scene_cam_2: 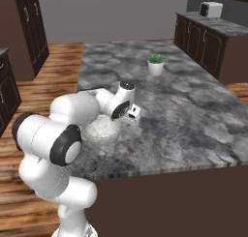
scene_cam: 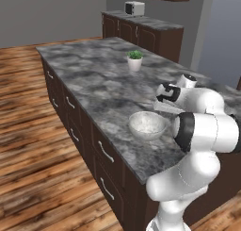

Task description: Clear the mugs and bowl far away from the sink.

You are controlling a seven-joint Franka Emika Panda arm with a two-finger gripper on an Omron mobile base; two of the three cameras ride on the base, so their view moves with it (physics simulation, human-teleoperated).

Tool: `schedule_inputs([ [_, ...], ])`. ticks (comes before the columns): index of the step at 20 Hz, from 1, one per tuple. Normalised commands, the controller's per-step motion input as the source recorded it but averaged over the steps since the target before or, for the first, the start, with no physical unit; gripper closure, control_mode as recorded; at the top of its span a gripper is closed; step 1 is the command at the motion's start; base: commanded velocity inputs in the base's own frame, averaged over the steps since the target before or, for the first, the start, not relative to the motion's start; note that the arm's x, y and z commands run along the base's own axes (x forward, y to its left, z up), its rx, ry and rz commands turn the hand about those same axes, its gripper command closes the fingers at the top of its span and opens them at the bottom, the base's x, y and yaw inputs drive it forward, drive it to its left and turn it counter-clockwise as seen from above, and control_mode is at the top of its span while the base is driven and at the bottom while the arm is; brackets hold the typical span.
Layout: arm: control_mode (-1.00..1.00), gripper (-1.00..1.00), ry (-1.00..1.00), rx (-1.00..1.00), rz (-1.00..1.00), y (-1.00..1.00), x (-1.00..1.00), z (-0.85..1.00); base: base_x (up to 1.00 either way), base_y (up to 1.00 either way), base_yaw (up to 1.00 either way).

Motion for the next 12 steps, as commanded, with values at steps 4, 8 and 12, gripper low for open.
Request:
schedule_inputs([
  [4,-1.0,-1.0,0.0,-0.1,0.05,-0.07,-0.83,1.0,0.0,0.0,0.0],
  [8,-1.0,-1.0,-0.01,-0.14,0.06,0.18,-1.0,0.96,0.0,0.0,0.0],
  [12,-1.0,-1.0,-0.05,-0.17,0.08,0.59,-1.0,0.93,0.0,0.0,0.0],
])
